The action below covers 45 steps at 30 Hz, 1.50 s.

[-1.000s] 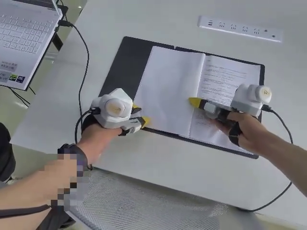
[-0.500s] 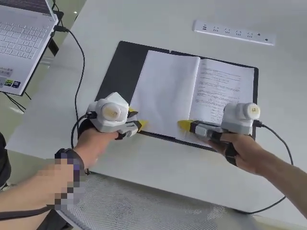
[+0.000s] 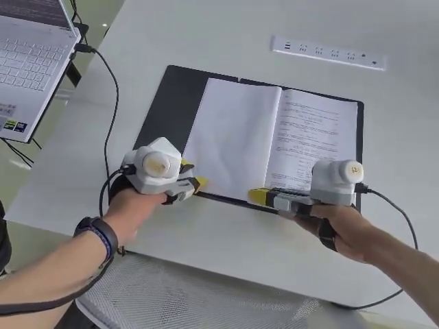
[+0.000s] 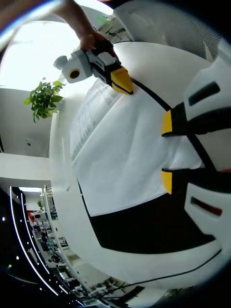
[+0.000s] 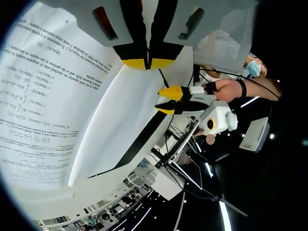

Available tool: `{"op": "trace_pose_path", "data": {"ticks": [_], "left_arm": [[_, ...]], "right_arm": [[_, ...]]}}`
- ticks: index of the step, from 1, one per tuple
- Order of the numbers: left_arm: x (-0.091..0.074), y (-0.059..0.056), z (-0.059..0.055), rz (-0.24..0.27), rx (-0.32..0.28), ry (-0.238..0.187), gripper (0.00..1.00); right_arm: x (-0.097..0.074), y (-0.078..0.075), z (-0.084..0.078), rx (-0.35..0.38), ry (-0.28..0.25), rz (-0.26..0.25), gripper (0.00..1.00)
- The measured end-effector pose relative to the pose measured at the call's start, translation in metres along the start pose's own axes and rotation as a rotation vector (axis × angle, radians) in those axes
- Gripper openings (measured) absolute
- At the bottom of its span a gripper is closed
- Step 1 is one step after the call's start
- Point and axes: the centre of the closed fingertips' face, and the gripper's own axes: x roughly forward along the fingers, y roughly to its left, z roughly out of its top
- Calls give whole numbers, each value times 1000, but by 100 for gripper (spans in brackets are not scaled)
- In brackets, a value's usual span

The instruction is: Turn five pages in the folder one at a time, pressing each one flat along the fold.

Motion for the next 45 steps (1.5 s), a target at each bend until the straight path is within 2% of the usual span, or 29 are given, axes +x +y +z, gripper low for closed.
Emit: {"op": "trace_pose_path", "data": {"ticks": [6,13,16,21,23,29,32,38,45], "left_arm": [[3,2,-2,1,-2,0,25],[6,3,-3,1,-1,3,26],[7,4,-4,0,-4,6,26],[7,2,-4,-12,7,23,29],[6,0,-3,-17,-1,24,30],[0,-8,12,-30,3,-4,34],[-7,-10,23,-31,11,-25,35],[-16,-10,38,-32,27,-54,38],[-27,-10,51,-31,41,-80,39]], "right_arm": [[-1,0,-2,20,-10,-1,0],[-2,-9,-3,25,-5,-7,0],[-2,-9,-3,24,-1,-12,0],[-4,-8,-3,6,16,-14,0],[-6,-7,-1,4,15,-13,4],[-16,-5,11,-31,-7,-32,11],[-27,-5,24,-60,-44,-65,14],[-50,-13,45,-114,-97,-134,19],[-79,-23,57,-146,-135,-201,21]]}}
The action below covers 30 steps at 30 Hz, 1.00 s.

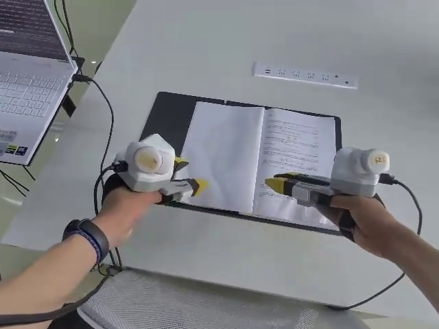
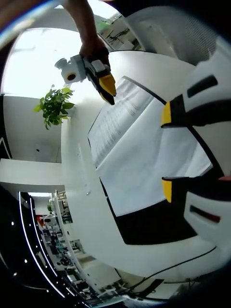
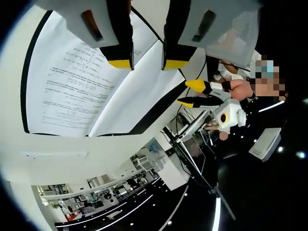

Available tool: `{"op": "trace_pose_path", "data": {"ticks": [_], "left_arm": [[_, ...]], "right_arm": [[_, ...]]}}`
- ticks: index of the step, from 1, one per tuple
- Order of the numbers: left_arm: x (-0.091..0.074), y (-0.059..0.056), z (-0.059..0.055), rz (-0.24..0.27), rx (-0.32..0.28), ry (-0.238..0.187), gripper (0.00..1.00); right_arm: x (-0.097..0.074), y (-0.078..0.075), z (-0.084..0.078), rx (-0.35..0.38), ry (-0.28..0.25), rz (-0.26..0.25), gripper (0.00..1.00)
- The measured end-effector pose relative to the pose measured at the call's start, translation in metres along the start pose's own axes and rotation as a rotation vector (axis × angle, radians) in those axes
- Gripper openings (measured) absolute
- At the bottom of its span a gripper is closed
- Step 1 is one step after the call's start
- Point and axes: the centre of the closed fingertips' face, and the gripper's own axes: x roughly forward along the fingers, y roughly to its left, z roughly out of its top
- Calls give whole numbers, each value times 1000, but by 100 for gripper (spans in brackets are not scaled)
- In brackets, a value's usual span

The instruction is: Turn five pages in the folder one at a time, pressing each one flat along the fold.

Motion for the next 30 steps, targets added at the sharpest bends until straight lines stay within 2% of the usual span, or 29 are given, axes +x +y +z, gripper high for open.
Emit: {"op": "trace_pose_path", "data": {"ticks": [2,9,13,17,24,27,30], "left_arm": [[1,3,-2,1,2,-4,40],[-13,7,8,7,-12,-31,42],[-23,8,15,13,5,-40,44],[-35,13,22,25,20,-49,46],[-51,18,30,36,37,-60,51],[-57,20,30,41,29,-66,52],[-61,21,28,51,-3,-75,53]], "right_arm": [[-5,-5,3,-1,-10,-18,22],[-27,-14,19,-34,-45,-78,24],[-39,-4,33,-67,-71,-107,27],[-50,-4,40,-99,-86,-139,31],[-73,-1,40,-149,-85,-186,37],[-80,0,37,-161,-74,-202,39],[-87,3,36,-174,-72,-210,45]]}}
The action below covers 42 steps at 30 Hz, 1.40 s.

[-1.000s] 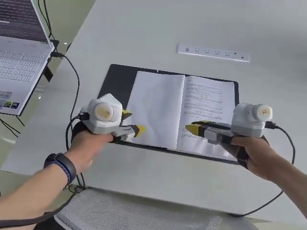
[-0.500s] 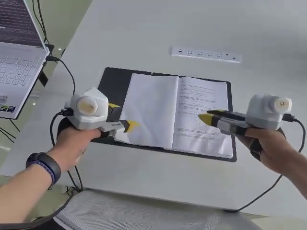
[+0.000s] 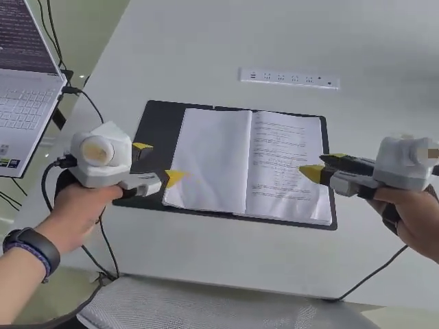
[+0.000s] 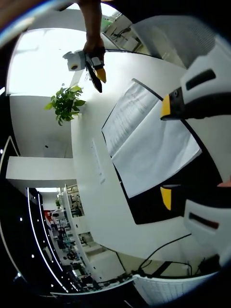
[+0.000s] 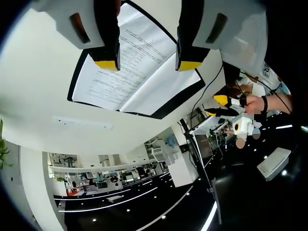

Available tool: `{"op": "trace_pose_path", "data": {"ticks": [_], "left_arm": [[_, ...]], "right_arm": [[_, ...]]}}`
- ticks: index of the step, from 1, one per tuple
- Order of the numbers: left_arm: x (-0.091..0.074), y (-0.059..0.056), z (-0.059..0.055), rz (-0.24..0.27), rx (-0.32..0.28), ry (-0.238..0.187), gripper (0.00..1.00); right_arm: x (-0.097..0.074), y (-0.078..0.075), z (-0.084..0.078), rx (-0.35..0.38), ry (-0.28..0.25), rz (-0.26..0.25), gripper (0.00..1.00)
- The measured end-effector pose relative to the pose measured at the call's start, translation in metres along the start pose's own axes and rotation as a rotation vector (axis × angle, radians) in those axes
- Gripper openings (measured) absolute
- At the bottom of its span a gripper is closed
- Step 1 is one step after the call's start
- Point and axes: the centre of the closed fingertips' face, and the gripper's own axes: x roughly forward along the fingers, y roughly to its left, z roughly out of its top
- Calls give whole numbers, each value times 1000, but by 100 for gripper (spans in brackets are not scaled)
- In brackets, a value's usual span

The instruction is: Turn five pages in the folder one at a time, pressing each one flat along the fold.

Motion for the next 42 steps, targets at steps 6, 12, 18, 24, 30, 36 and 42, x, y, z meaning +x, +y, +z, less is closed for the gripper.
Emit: {"op": "trace_pose_path", "data": {"ticks": [6,12,18,24,30,36,42], "left_arm": [[-10,-1,-7,22,27,24,58],[-20,-11,-11,22,22,24,64],[-24,-18,-18,14,-2,29,68],[-27,-21,-21,17,-27,28,72],[-34,-19,-20,35,-53,15,74],[-40,-16,-20,56,-75,3,76],[-40,-14,-19,68,-82,5,75]], "right_arm": [[-14,-5,-2,9,-20,-32,49],[-26,-8,-18,21,1,-60,54],[-32,-2,-40,3,55,-71,61],[-37,5,-51,7,73,-70,64],[-41,6,-54,2,84,-75,65],[-44,6,-51,4,68,-81,66],[-50,4,-52,9,61,-90,66]]}}
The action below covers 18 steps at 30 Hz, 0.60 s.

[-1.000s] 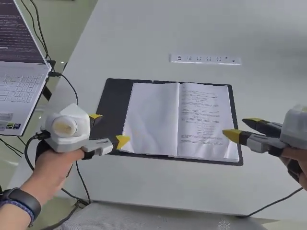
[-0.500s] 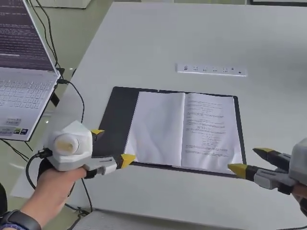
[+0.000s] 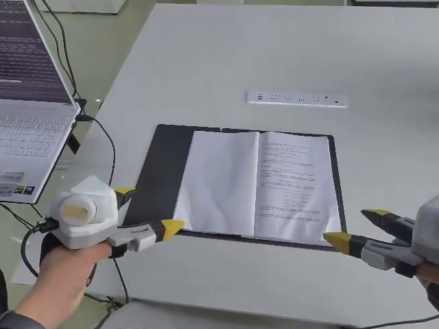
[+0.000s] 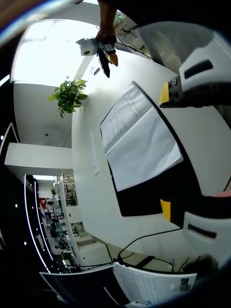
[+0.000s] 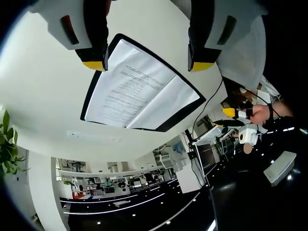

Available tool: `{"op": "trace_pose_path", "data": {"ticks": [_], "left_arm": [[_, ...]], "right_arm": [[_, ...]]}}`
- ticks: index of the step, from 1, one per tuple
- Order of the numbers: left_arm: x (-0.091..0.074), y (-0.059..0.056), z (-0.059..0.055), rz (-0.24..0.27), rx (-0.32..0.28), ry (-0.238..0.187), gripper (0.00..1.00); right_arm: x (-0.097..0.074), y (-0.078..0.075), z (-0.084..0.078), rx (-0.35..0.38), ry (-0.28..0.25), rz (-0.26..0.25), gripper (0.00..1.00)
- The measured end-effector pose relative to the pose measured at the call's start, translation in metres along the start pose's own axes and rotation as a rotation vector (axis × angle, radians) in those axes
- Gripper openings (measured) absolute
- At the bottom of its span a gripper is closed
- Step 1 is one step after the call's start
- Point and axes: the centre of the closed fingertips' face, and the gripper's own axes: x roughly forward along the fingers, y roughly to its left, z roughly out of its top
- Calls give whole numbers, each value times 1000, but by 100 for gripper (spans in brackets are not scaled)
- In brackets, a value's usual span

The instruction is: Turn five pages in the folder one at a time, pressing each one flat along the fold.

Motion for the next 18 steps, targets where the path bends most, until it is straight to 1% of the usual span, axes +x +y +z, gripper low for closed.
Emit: {"op": "trace_pose_path", "data": {"ticks": [4,8,10,11,13,14,16,17,18], "left_arm": [[4,-4,4,-7,4,-3,75],[13,-12,12,-38,17,-6,74],[20,-16,16,-53,35,-10,74],[24,-20,19,-64,45,-11,74],[30,-26,25,-83,57,-19,74],[34,-30,29,-98,66,-21,74],[42,-37,35,-122,74,-25,74],[43,-39,36,-125,74,-27,74],[47,-43,41,-140,78,-35,74]], "right_arm": [[-5,-3,-1,5,-7,-13,66],[-8,-3,-5,19,-12,-22,66],[-10,-1,-7,26,-10,-24,66],[-11,0,-9,27,-7,-27,66],[-11,-2,-10,29,-9,-35,66],[-12,-2,-10,32,-11,-37,66],[-14,-3,-10,40,-20,-45,65],[-15,-3,-9,42,-25,-53,65],[-16,-4,-9,43,-27,-55,65]]}}
